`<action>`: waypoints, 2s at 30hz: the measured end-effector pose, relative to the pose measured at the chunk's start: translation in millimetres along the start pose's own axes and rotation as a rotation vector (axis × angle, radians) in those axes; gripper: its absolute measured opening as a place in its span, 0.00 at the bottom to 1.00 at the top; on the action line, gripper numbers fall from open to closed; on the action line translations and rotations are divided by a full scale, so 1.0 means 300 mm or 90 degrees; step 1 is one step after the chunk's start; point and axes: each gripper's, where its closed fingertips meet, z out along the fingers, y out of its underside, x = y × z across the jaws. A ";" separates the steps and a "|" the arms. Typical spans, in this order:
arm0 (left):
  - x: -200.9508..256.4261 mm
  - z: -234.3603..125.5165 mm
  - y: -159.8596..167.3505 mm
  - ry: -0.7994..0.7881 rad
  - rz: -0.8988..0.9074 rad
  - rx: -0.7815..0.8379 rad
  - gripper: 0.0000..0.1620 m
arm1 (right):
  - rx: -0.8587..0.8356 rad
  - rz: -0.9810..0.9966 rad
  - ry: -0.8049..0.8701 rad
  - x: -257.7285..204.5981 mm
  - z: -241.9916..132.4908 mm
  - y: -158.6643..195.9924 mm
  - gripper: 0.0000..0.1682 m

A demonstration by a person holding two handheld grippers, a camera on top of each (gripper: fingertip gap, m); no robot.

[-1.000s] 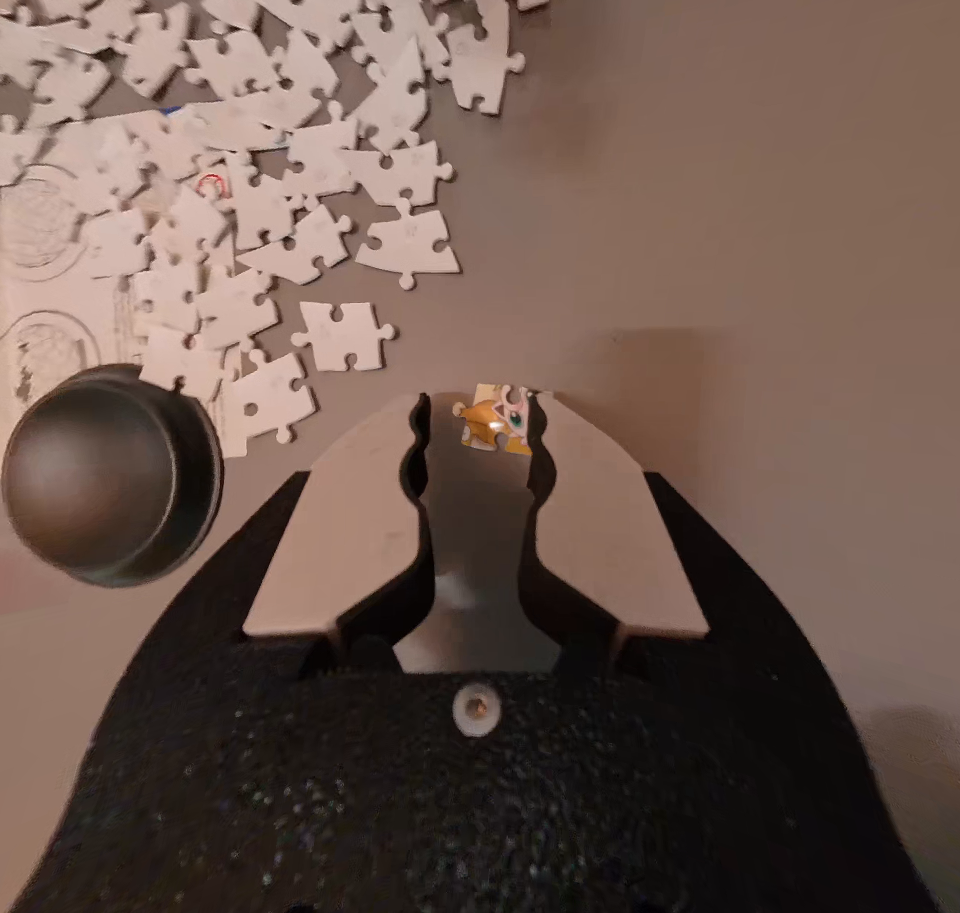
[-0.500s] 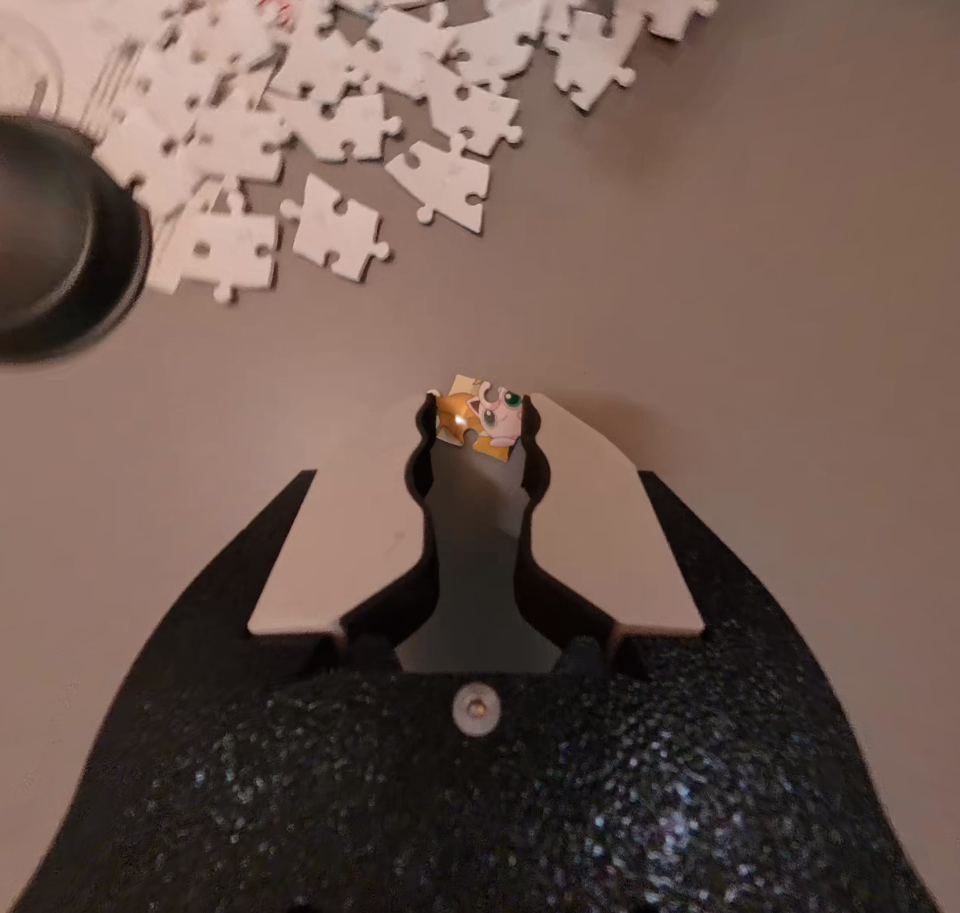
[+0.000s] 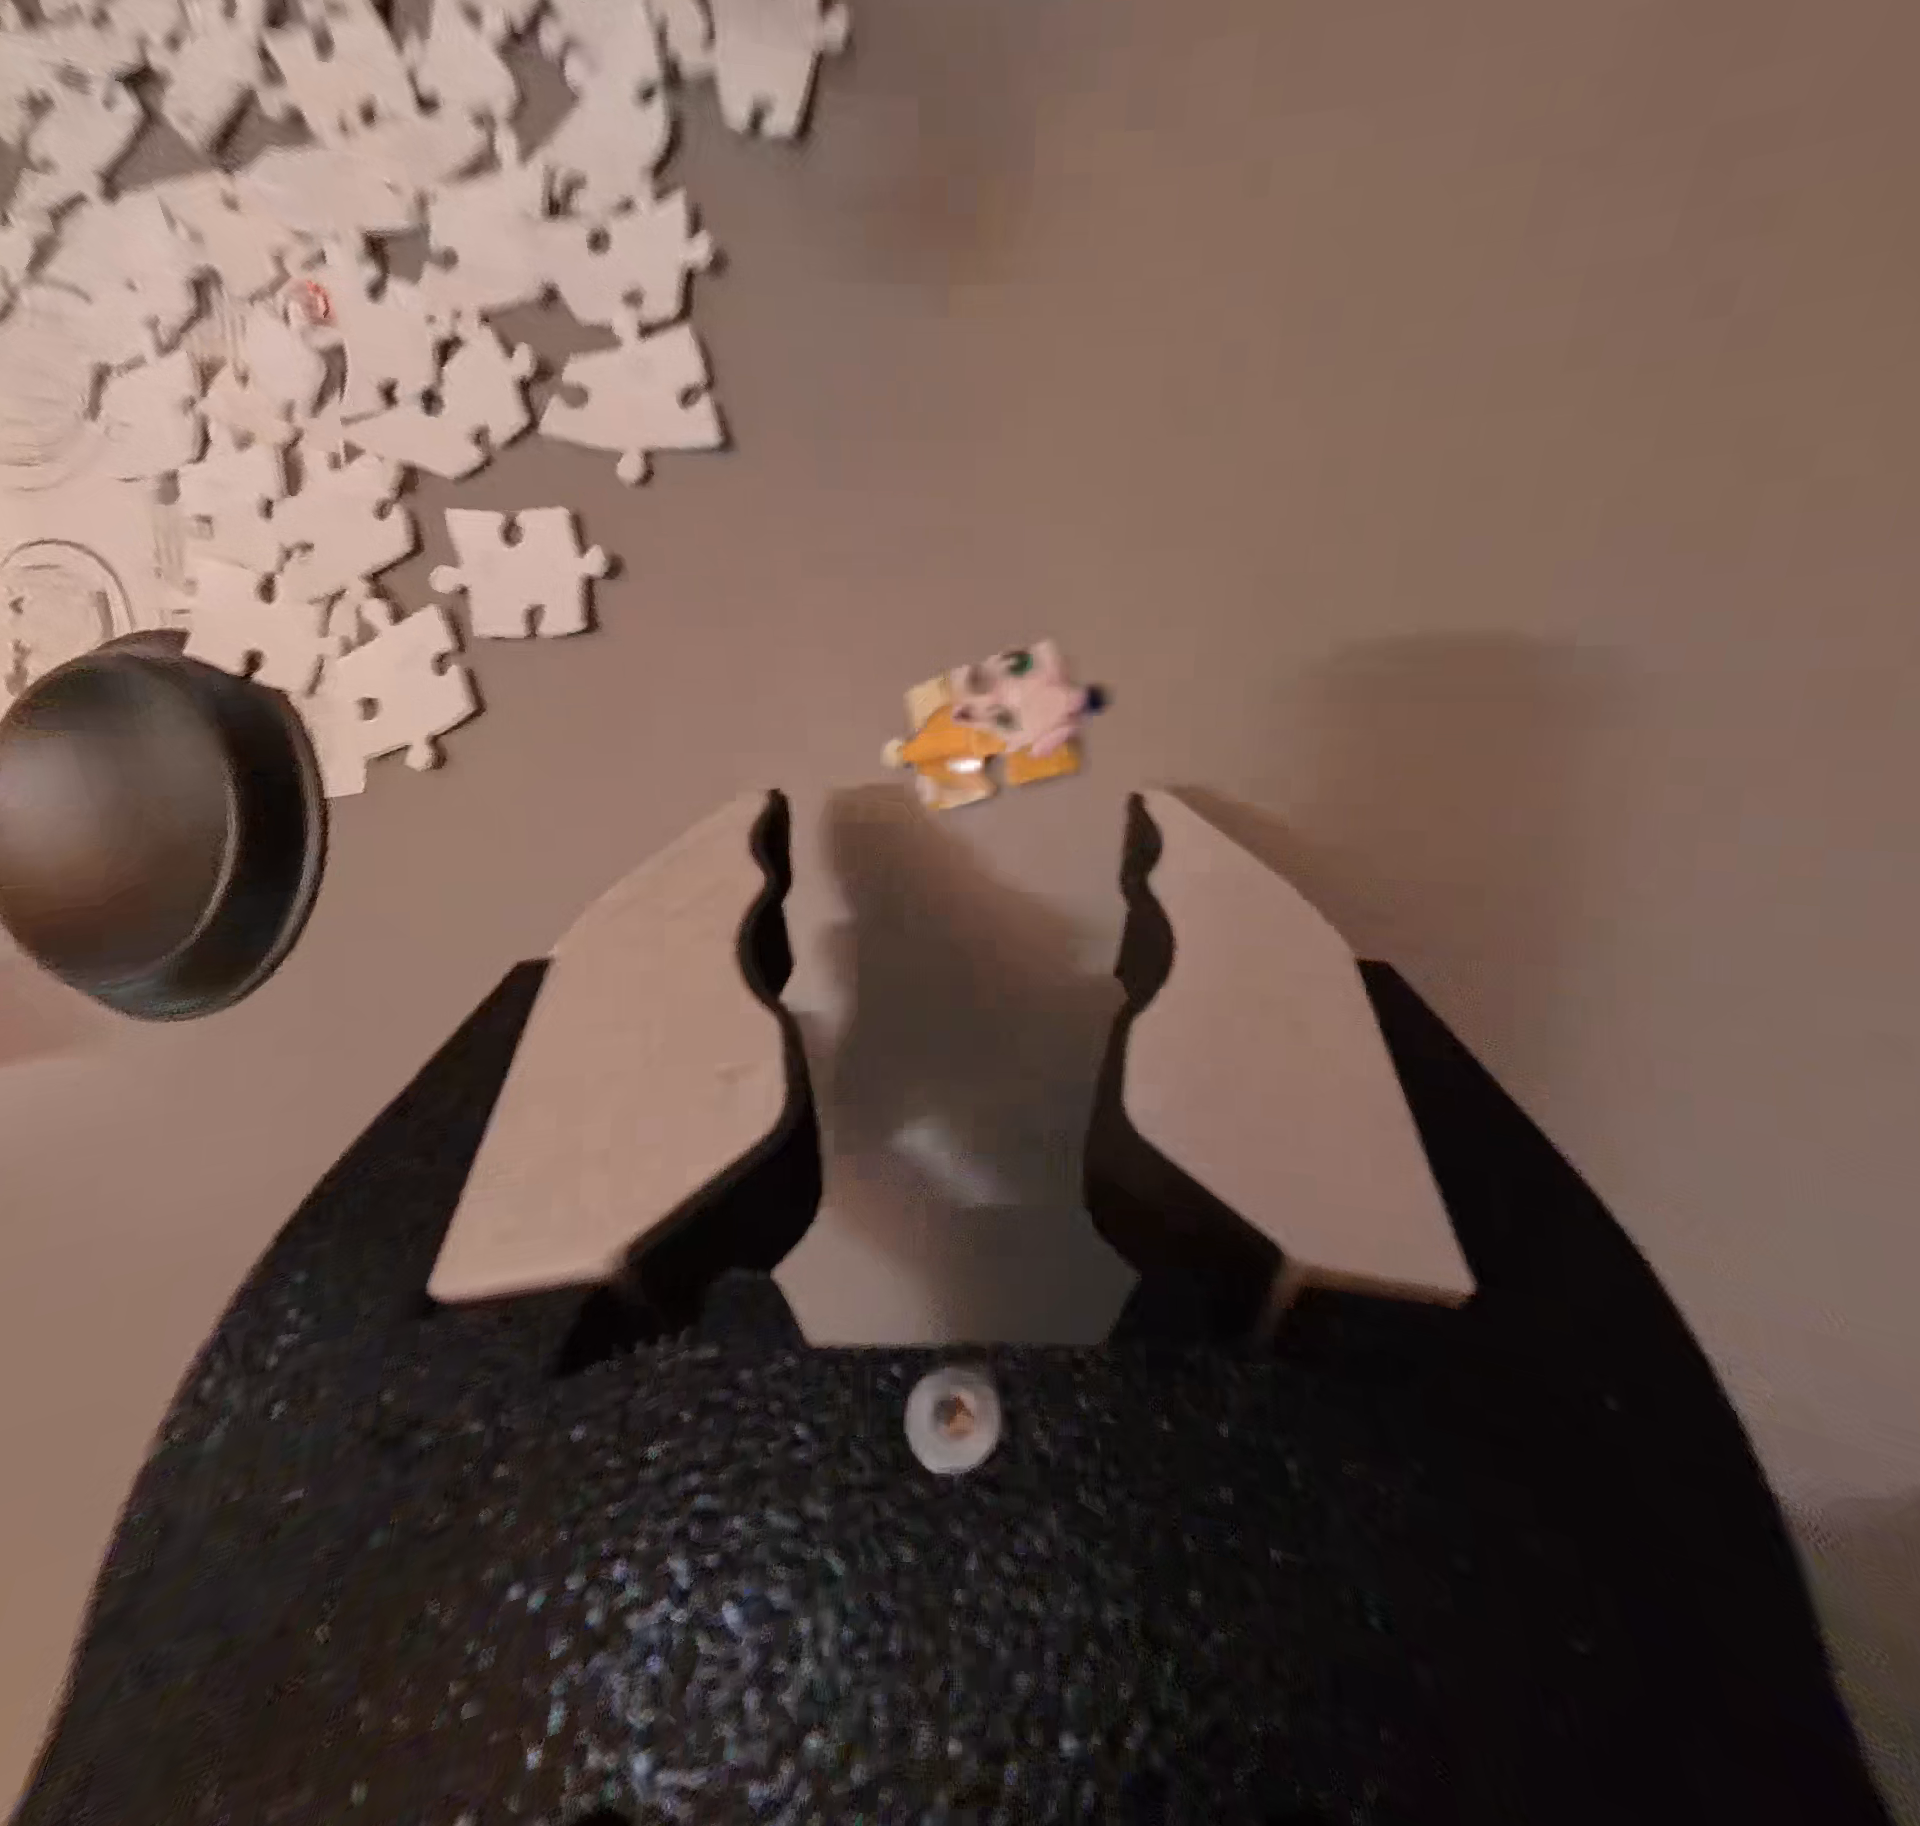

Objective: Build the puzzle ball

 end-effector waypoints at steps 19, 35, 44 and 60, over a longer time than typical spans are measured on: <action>0.054 0.059 -0.066 0.071 -0.095 0.101 0.14 | 0.004 0.011 0.004 0.021 -0.025 0.010 0.02; 0.037 -0.003 -0.106 -0.048 -0.211 0.180 0.18 | -0.021 0.017 -0.002 0.023 0.020 0.028 0.02; 0.057 0.067 -0.089 0.149 -0.065 0.114 0.26 | -0.033 0.011 -0.005 0.010 0.026 0.034 0.02; 0.033 0.054 -0.117 -0.030 0.002 0.172 0.17 | -0.014 0.017 -0.004 0.023 0.006 0.026 0.02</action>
